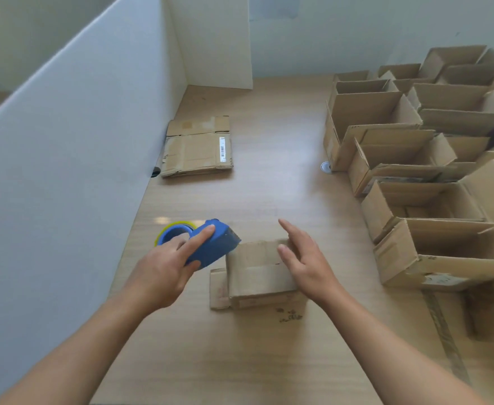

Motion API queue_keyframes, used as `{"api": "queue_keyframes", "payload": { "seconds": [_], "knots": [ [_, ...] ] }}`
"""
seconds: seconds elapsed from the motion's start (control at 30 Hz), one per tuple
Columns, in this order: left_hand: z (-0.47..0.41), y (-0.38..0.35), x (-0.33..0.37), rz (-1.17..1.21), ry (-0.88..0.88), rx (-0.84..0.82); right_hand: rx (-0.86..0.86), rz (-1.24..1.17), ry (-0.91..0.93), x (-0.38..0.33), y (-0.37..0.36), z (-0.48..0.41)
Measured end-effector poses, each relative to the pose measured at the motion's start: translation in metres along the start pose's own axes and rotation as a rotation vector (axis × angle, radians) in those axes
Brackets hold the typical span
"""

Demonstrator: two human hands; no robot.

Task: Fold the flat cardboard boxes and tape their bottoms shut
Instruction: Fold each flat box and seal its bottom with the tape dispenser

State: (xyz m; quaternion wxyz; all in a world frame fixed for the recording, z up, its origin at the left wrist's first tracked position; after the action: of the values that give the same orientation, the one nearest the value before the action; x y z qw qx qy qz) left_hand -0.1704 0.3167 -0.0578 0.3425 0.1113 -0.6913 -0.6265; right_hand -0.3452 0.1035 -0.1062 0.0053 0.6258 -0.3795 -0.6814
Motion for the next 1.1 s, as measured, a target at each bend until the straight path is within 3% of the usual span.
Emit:
{"api": "queue_keyframes", "payload": {
  "seconds": [0.13, 0.23, 0.33, 0.43, 0.57, 0.8, 0.9, 1.03, 1.1],
  "knots": [
    [0.007, 0.008, 0.018, -0.124, -0.279, 0.069, -0.074, 0.054, 0.114, -0.006, -0.005, 0.004],
    [0.007, 0.002, 0.032, -0.183, -0.381, 0.032, -0.041, -0.07, 0.114, -0.009, -0.004, 0.004],
    [0.008, -0.006, 0.043, -0.204, -0.431, 0.005, -0.034, -0.176, 0.115, -0.005, 0.004, 0.007],
    [0.007, -0.011, 0.053, -0.21, -0.438, -0.034, -0.039, -0.129, 0.128, -0.002, 0.005, 0.006],
    [0.004, -0.019, 0.064, -0.22, -0.418, -0.07, 0.076, -0.108, 0.114, 0.002, 0.002, 0.008],
    [-0.003, -0.031, 0.069, -0.203, -0.402, -0.172, 0.205, -0.297, -0.036, 0.004, 0.02, 0.028],
    [-0.008, -0.029, 0.069, -0.184, -0.376, -0.204, 0.369, -0.402, -0.156, 0.018, 0.056, 0.044],
    [-0.016, -0.029, 0.072, -0.154, -0.361, -0.229, 0.652, -0.734, -0.353, 0.051, 0.097, 0.063],
    [-0.018, -0.028, 0.074, -0.151, -0.356, -0.245, 0.679, -0.896, -0.479, 0.061, 0.094, 0.066]
  ]
}}
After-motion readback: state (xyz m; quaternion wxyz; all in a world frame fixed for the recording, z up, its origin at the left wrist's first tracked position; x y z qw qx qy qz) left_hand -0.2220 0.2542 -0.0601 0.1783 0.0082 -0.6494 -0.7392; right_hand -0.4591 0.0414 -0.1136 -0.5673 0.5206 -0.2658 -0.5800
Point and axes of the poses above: each hand's wrist, its own z-axis away from the middle knuckle, its own y-axis out of the back of the hand, x = y × z, the point moved 4 cm from there along -z, towards the middle knuckle, and after that the axes turned 6 degrees about y, right-handed, at the moved point
